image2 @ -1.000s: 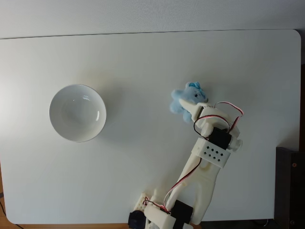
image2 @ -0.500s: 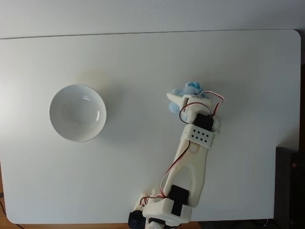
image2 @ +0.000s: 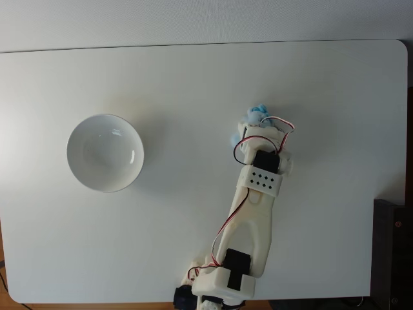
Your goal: Grasp a skyblue doll and put it into the bowl.
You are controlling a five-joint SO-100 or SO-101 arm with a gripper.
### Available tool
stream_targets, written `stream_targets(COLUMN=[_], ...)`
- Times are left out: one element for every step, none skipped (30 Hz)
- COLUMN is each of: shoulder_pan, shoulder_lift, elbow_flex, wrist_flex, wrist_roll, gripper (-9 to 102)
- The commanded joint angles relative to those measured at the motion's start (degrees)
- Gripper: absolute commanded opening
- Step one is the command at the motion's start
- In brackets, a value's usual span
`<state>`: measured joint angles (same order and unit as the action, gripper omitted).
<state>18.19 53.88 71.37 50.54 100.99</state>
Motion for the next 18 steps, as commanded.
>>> stream_targets(shoulder_pan=[-0.3,-0.4,-0.4,-0.4,-0.5,-0.5,-0.6,-0.9,-1.3,-1.8,-1.8,-1.8,-1.8,-1.9,-1.9,-1.9,-1.9,-1.9], shoulder_lift=[1.0,1.5,2.5,3.4,4.3,5.0,5.7,6.6,7.6,8.5,9.4,10.2,11.0,11.9,12.7,13.7,14.8,15.9], elbow_flex=[-1.4,-1.5,-1.5,-1.5,-1.5,-1.5,-1.5,-1.5,-1.5,-1.5,-1.5,-1.5,-1.4,-1.4,-1.3,-1.2,-1.2,-1.1], wrist_flex=[-0.4,-0.5,-0.5,-0.5,-0.5,-0.5,-0.5,-0.5,-0.5,-0.5,-0.3,-0.1,0.1,0.2,0.3,0.3,0.3,0.3], wrist_roll=[0.0,0.0,0.0,0.0,0.0,0.0,0.0,0.0,0.0,-0.1,-0.1,-0.1,-0.2,-0.3,-0.8,-1.6,-2.4,-3.2], gripper=[-1,-1,0,0,0,0,0,0,0,0,0,0,0,0,0,0,0,0])
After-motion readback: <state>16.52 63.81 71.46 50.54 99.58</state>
